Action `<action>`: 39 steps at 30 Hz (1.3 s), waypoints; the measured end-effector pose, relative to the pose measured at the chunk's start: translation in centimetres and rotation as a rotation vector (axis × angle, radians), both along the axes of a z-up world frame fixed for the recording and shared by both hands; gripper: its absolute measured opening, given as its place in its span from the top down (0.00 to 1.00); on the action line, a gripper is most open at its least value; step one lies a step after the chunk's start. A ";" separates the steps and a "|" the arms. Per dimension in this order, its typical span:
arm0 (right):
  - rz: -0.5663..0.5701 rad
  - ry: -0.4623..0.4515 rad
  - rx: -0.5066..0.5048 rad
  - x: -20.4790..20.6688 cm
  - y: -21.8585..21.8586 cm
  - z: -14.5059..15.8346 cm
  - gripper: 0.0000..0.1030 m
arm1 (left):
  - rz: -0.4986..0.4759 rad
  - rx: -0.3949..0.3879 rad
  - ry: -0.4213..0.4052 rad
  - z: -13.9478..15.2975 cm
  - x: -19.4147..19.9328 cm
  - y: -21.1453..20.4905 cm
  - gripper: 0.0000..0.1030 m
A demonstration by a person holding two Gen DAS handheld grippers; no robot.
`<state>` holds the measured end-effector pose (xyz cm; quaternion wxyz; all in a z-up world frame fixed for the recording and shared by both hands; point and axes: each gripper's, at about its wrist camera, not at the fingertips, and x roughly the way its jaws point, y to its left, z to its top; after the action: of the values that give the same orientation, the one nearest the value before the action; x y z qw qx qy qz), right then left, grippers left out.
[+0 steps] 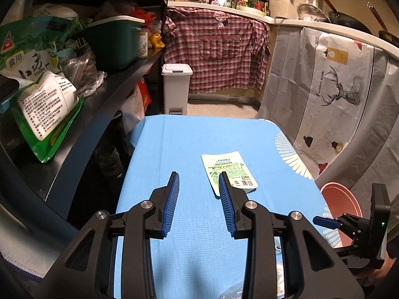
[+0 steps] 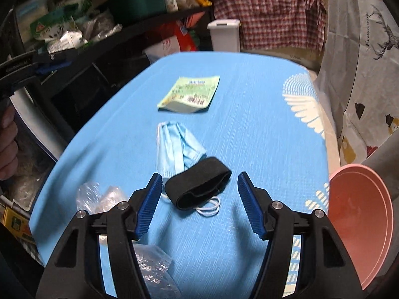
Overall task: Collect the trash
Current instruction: 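Grasp the black face mask with the right tool, then lift the black mask with the right tool while the left tool grasps the blue face mask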
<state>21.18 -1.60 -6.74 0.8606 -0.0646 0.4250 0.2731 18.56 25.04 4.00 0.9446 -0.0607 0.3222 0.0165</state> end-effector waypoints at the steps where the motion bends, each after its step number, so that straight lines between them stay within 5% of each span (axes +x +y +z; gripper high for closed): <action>1: 0.002 0.006 -0.018 0.0 0.2 -0.3 0.39 | 0.000 0.003 0.003 -0.1 0.1 0.0 0.68; 6: 0.000 0.017 -0.034 0.1 0.0 -0.7 0.46 | -0.004 0.013 0.019 -0.7 0.3 -0.2 0.68; 11: 0.005 0.037 0.007 0.1 -1.1 -0.3 0.79 | -0.030 0.023 0.043 -1.4 0.4 -1.1 0.68; 16: 0.005 0.047 0.033 0.2 -2.3 0.0 0.97 | -0.066 0.014 0.091 -2.8 1.0 -2.7 0.68; 22: 0.013 0.040 0.065 0.0 -2.8 0.7 0.90 | -0.100 0.025 0.116 -3.7 1.6 -4.6 0.68; 26: 0.031 0.048 0.079 -0.1 -1.9 0.4 0.42 | -0.102 0.024 0.117 -3.7 1.8 -4.9 0.68; 36: 0.041 0.073 0.009 0.9 0.7 -1.2 0.43 | -0.108 0.019 0.158 -5.1 1.6 -4.9 0.68; 39: 0.034 0.068 -0.020 0.9 0.8 -1.5 0.54 | -0.120 -0.007 0.180 -5.7 1.8 -5.2 0.68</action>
<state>22.12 -0.85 -8.19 0.8403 -0.0711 0.4552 0.2857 20.40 19.88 -1.66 0.9108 -0.0430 0.4089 -0.0360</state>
